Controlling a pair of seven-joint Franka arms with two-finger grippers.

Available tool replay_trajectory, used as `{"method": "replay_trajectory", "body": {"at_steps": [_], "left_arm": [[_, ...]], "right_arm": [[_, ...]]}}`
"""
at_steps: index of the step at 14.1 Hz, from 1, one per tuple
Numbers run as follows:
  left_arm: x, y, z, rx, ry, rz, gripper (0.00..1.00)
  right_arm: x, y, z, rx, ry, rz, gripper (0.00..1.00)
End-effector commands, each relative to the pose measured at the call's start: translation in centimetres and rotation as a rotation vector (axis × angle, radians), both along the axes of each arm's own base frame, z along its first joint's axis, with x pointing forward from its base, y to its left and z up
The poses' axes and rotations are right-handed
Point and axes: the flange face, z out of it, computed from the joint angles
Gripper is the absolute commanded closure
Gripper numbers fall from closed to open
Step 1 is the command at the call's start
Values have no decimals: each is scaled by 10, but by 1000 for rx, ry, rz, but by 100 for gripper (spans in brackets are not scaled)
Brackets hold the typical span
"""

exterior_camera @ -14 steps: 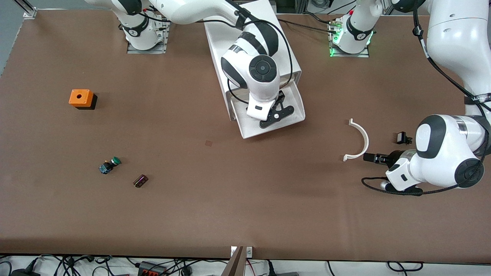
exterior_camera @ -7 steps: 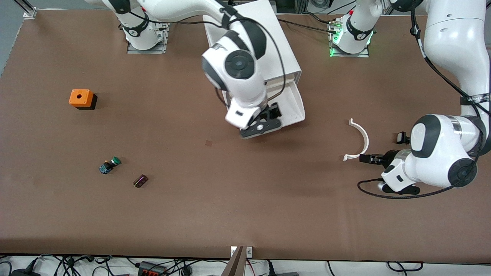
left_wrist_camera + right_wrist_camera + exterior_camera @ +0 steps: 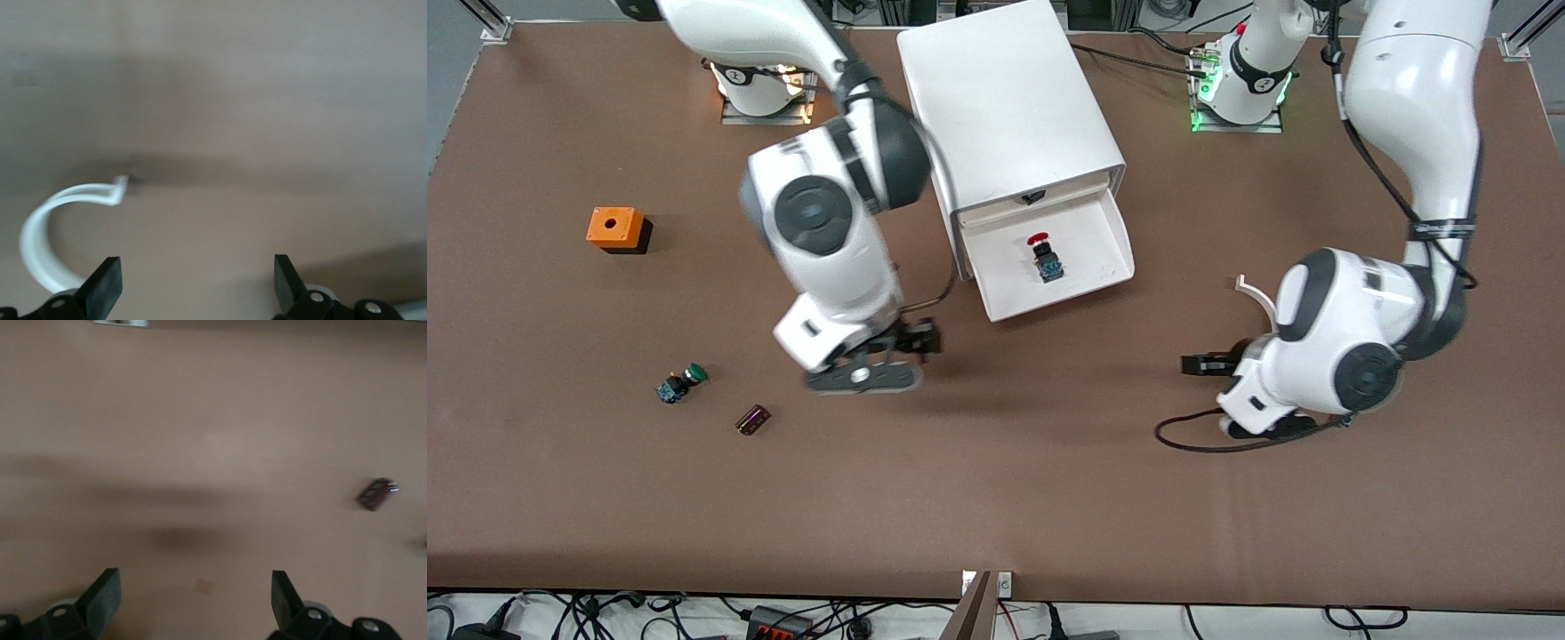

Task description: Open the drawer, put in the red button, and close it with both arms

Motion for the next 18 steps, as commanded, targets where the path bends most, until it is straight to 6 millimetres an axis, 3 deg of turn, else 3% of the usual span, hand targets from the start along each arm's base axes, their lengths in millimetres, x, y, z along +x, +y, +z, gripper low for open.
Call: {"method": "replay_trajectory", "body": {"at_steps": [1,4,7,11,12,14,16,18], "left_arm": [[-38,-29,1,-7,-65,71,0],[-61,-83,-5,-13,-35,147,0],[-79,-121,-15,-15,-51,191,0],[-98,-152,-31,11,-10,215,0],[-106,-158,-33,16,11,201,0],[-116,-170,-31,9,30,179,0],[-128,-181,-28,12,62,148,0],[-141,-186,-29,36,112,121,0]], "right_arm": [[15,-80,18,-2,66,-16,0],[14,-140,37,-14,138,-21,0],[11,-206,61,-8,195,-54,0],[11,-274,80,28,196,-63,0],[5,-298,95,41,185,-60,0],[-7,-350,101,65,190,-59,0],[-23,-378,111,103,181,-76,0],[-33,-381,118,100,153,-73,0]]}}
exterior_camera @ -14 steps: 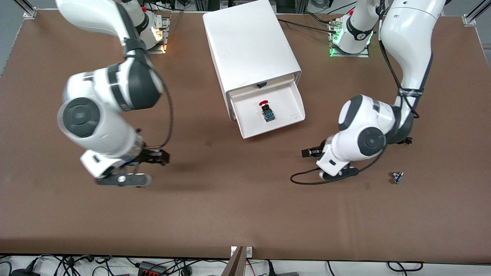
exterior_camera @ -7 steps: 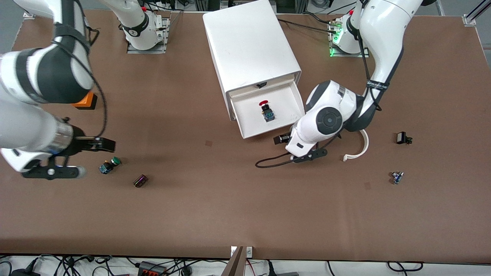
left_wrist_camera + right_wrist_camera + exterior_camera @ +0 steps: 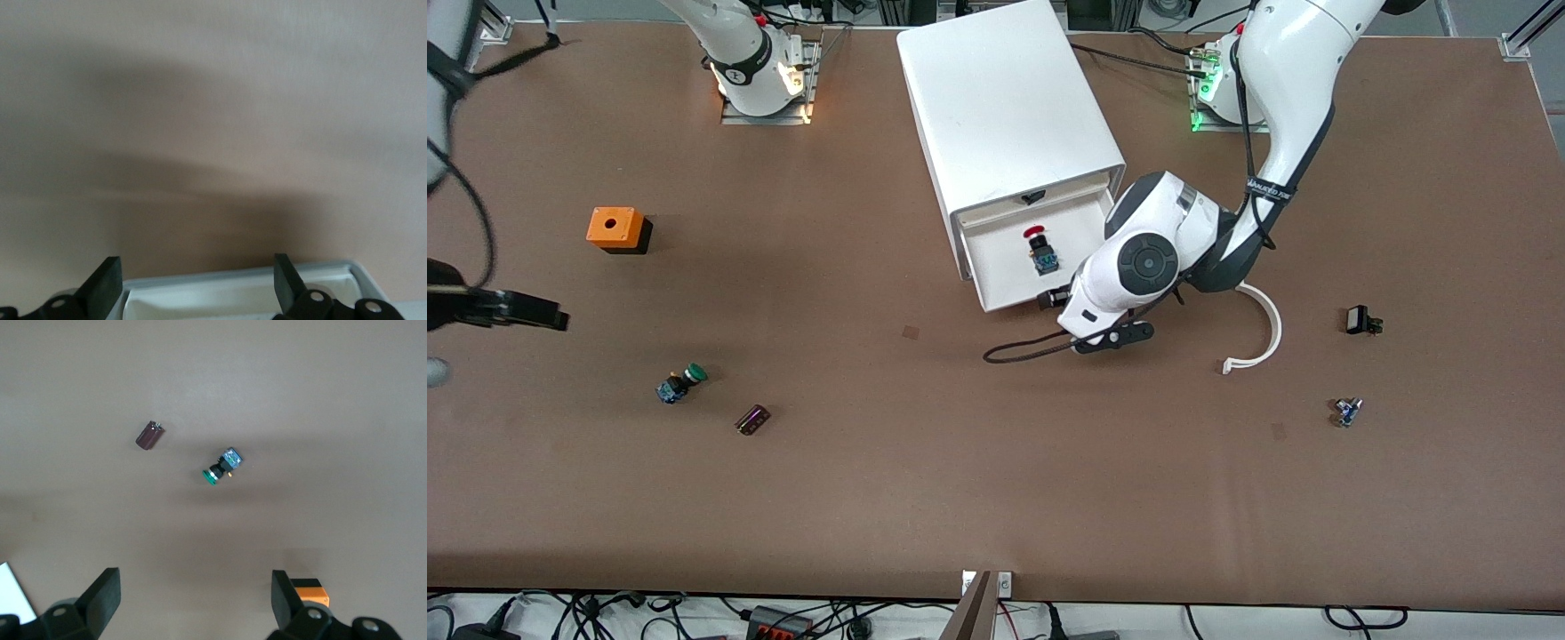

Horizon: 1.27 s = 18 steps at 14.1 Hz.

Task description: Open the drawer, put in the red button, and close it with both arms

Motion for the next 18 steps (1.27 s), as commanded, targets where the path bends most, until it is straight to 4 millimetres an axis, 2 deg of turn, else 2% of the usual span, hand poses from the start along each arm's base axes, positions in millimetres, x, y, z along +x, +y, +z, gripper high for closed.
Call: {"method": "replay_trajectory", "body": {"at_steps": [1,4,8,11,14,18], "left_arm": [[-22,-9,6,33,68,-38,0],[-41,-15,5,51,152,-74,4],[-56,-19,6,19,268,-56,5],[-67,-27,-1,7,302,-56,5],[-71,-31,-1,5,308,-65,4],[-65,-24,6,-1,306,-79,0]], "right_arm": [[-28,8,9,16,-29,22,0],[-52,13,6,-1,-58,30,0],[-65,25,14,-42,-53,61,0],[-91,25,4,-37,-67,59,0],[-105,24,-2,-35,-74,57,0],[-106,26,-1,-36,-76,56,0]]}}
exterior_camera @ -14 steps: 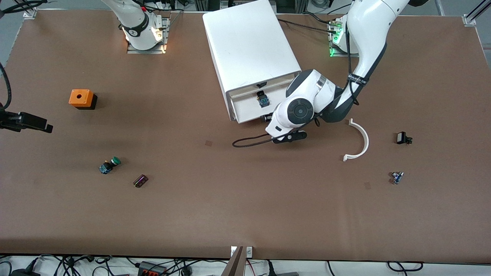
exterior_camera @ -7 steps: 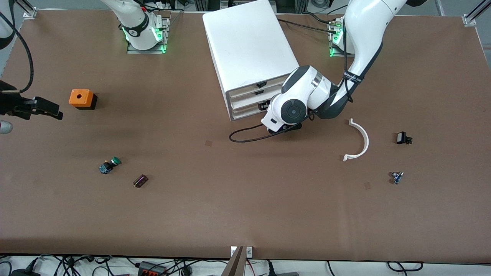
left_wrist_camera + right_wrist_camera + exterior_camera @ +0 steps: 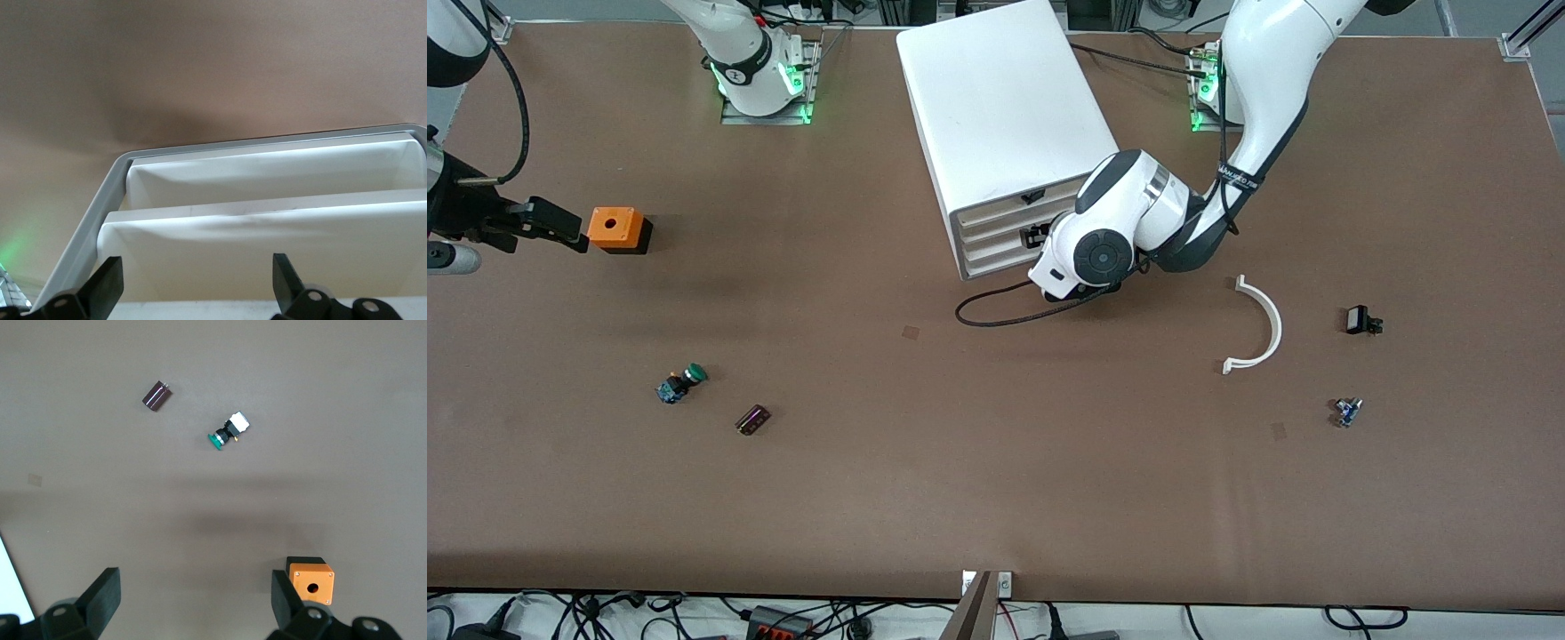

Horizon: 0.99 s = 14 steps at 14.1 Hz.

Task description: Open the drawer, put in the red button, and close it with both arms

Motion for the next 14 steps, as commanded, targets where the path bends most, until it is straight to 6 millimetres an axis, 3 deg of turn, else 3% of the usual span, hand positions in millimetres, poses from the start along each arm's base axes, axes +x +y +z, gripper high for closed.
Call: {"method": "replay_trajectory", "body": {"at_steps": [1,3,6,10,14], "left_arm": [[5,7,16,-13,-3,-7,0],[27,27,36,-22,-50,22,0],[67,73,86,14,-190,-3,0],[125,163,146,18,-316,-127,0],[148,246,201,11,-334,-243,0]], "right_arm": [[-6,1,2,-16,-19,2,0],[-8,1,7,-35,-31,10,0],[-16,0,18,-40,-30,24,0],[-15,3,17,-38,-26,30,0],[-19,10,17,-30,1,38,0]]}}
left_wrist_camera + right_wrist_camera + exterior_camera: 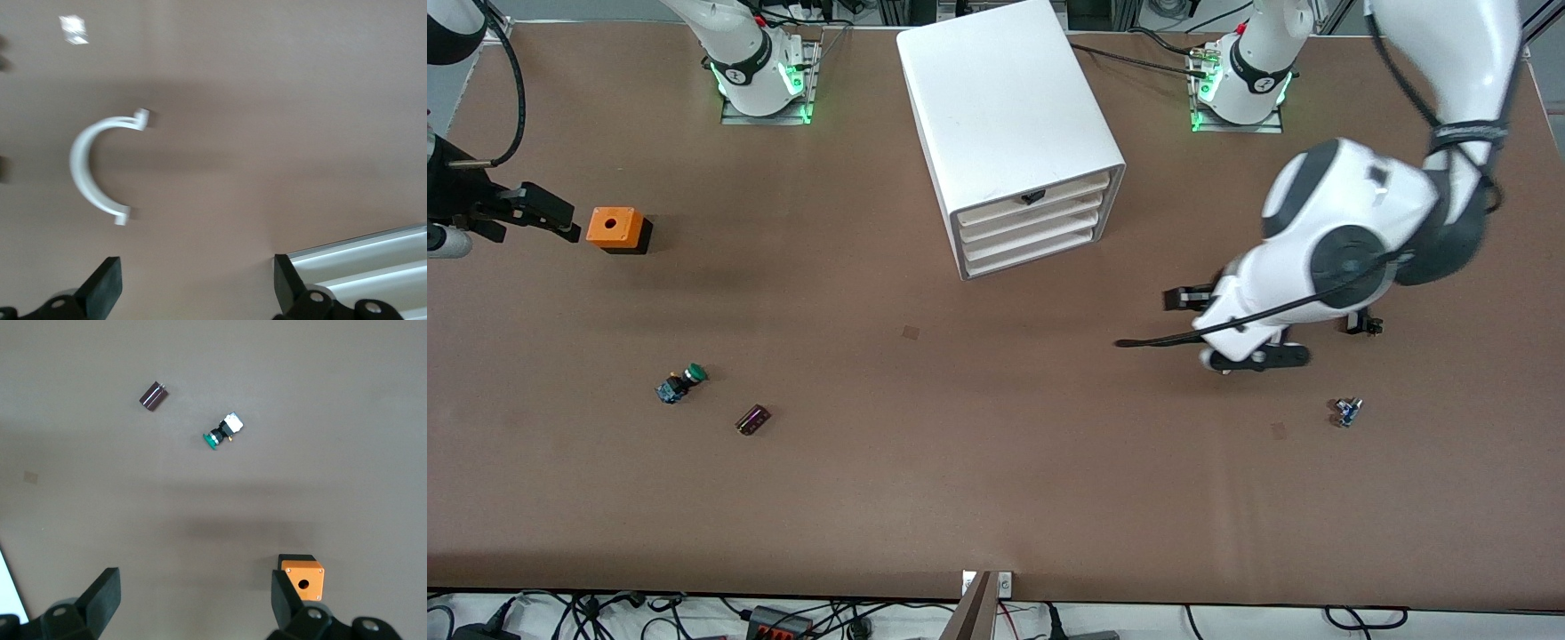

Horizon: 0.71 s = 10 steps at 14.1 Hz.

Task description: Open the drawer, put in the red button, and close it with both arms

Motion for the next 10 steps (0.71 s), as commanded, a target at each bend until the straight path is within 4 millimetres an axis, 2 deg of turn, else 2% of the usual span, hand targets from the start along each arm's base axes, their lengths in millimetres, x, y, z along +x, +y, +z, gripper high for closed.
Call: {"method": "replay_trajectory", "body": {"at_steps": [1,2,5,6,8,10], "left_arm": [[-1,39,44,23,3,-110,0],[-6,56,65,26,-11,-119,0],[-24,89,119,25,-74,-235,0],[-27,105,127,32,-82,-255,0],[-36,131,131,9,-86,-313,0],[-54,144,134,23,-164,-304,0]], "right_arm": [[-11,6,3,-12,15,25,0],[-11,6,1,-12,17,24,0],[-10,8,2,-13,6,13,0],[-10,7,2,-13,7,10,0],[-10,6,2,-12,10,-17,0],[-11,7,1,-14,14,-30,0]]}}
